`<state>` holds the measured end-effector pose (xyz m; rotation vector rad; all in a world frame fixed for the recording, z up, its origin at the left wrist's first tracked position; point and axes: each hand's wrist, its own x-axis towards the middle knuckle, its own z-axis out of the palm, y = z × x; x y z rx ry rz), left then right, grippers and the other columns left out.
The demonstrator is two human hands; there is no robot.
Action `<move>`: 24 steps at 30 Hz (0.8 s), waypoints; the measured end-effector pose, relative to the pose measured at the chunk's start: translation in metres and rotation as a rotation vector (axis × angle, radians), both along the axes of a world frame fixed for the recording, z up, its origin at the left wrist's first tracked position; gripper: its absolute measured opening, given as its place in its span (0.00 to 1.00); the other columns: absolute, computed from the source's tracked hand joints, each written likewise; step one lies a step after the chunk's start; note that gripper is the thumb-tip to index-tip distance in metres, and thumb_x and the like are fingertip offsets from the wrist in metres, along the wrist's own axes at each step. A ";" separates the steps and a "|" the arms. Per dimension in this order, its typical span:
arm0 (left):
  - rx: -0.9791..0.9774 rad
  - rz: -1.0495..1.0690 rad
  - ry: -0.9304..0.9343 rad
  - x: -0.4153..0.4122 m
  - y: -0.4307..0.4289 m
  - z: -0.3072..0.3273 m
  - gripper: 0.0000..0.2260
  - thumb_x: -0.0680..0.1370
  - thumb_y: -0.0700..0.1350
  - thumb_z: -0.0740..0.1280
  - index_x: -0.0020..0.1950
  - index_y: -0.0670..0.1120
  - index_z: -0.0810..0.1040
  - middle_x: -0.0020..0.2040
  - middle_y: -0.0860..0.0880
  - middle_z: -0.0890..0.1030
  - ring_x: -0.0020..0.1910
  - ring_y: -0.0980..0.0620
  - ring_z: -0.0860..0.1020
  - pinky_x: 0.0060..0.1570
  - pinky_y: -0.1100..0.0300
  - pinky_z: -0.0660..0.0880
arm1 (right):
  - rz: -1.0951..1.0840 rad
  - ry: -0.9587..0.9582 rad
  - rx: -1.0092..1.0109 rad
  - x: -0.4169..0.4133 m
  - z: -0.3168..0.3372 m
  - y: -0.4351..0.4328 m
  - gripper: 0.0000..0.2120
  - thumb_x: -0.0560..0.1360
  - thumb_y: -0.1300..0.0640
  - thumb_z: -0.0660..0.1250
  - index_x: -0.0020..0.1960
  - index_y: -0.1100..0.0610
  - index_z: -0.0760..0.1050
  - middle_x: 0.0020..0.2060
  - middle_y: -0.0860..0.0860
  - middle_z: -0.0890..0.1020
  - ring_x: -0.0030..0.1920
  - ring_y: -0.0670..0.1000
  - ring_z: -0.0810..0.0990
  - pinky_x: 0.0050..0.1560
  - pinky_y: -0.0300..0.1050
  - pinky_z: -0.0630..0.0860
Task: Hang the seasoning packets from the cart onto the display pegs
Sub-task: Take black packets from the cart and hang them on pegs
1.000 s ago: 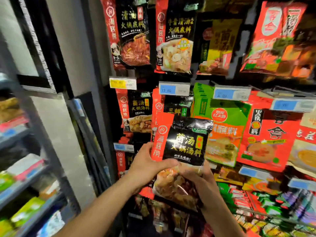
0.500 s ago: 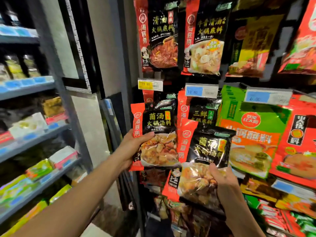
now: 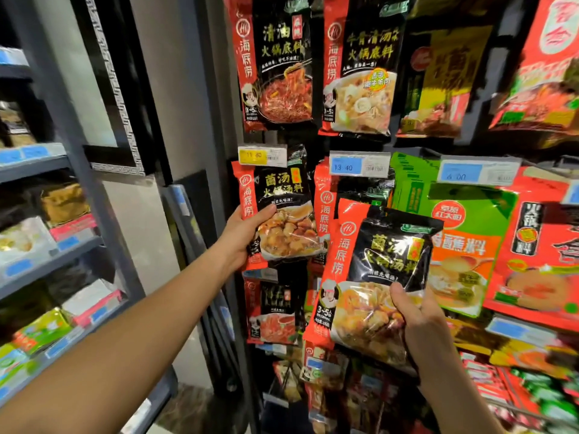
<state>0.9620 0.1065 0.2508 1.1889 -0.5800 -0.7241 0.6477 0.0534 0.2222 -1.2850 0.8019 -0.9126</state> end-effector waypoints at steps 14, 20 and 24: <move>0.360 0.229 -0.184 0.022 -0.039 -0.004 0.29 0.69 0.57 0.80 0.63 0.44 0.78 0.56 0.42 0.85 0.50 0.46 0.83 0.56 0.51 0.80 | -0.059 0.119 -0.075 0.007 -0.013 -0.011 0.26 0.83 0.55 0.65 0.76 0.66 0.65 0.63 0.64 0.79 0.55 0.61 0.81 0.63 0.55 0.76; 0.205 0.177 -0.351 -0.058 -0.001 -0.022 0.23 0.75 0.63 0.72 0.62 0.50 0.77 0.55 0.52 0.82 0.54 0.53 0.81 0.60 0.51 0.76 | -0.006 0.080 -0.161 0.017 -0.009 0.000 0.27 0.76 0.46 0.70 0.72 0.54 0.70 0.61 0.52 0.82 0.49 0.50 0.83 0.47 0.36 0.78; 0.293 -0.215 -0.440 -0.094 0.024 -0.025 0.30 0.62 0.67 0.79 0.59 0.55 0.79 0.51 0.54 0.86 0.49 0.56 0.85 0.53 0.57 0.79 | 0.078 0.002 -0.174 0.033 -0.010 0.004 0.40 0.78 0.42 0.69 0.83 0.46 0.54 0.79 0.41 0.61 0.77 0.46 0.61 0.68 0.34 0.64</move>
